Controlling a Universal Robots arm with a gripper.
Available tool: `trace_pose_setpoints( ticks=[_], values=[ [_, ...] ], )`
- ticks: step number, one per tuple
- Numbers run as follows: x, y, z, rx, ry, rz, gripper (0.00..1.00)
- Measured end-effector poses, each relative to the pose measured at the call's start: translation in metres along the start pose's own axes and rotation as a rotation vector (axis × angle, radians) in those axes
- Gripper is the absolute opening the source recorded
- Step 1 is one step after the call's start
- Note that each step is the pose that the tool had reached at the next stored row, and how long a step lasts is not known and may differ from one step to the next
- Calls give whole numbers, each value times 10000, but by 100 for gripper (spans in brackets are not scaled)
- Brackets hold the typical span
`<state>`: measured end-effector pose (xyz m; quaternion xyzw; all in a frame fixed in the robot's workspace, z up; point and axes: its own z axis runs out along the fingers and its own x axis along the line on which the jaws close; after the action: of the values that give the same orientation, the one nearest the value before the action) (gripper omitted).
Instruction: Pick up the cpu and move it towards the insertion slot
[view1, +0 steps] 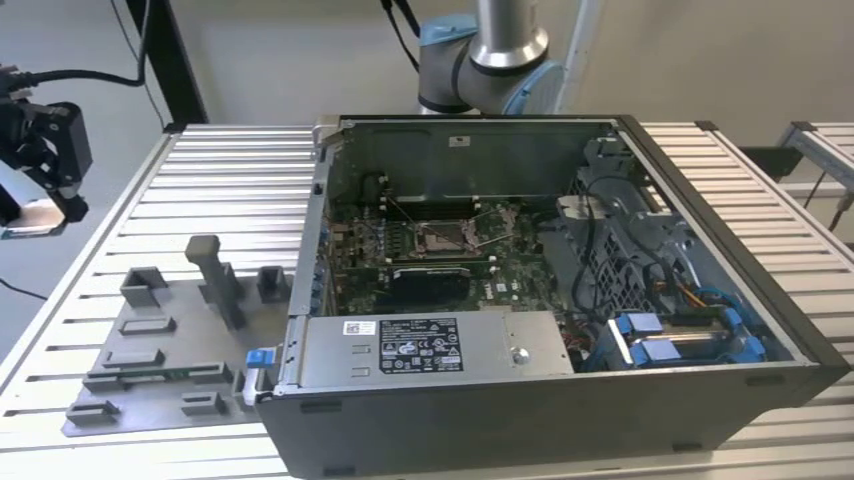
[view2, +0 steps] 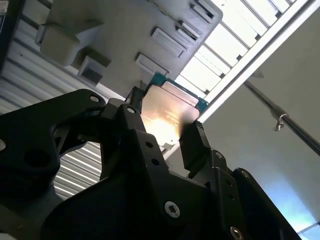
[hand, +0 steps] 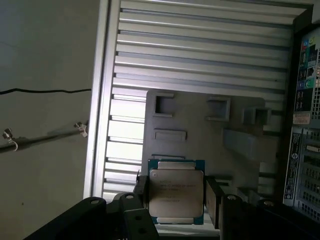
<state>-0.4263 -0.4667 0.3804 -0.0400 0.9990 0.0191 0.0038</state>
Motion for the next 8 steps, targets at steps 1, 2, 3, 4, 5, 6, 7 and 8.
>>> trace_pose_setpoints(
  ticks=[1,2,3,4,5,6,7,8],
  values=[
    [-1,1,-21,4,6,0,0],
    [-1,2,-48,4,8,0,0],
    [-1,2,-75,1,1,-1,0],
    [-2,3,-101,2,3,-1,0],
    [-2,3,-101,1,2,-2,0],
    [-2,3,-101,1,2,-2,0],
    [-2,3,-101,1,2,-2,0],
    [-2,3,-101,1,1,-2,0]
  ],
)
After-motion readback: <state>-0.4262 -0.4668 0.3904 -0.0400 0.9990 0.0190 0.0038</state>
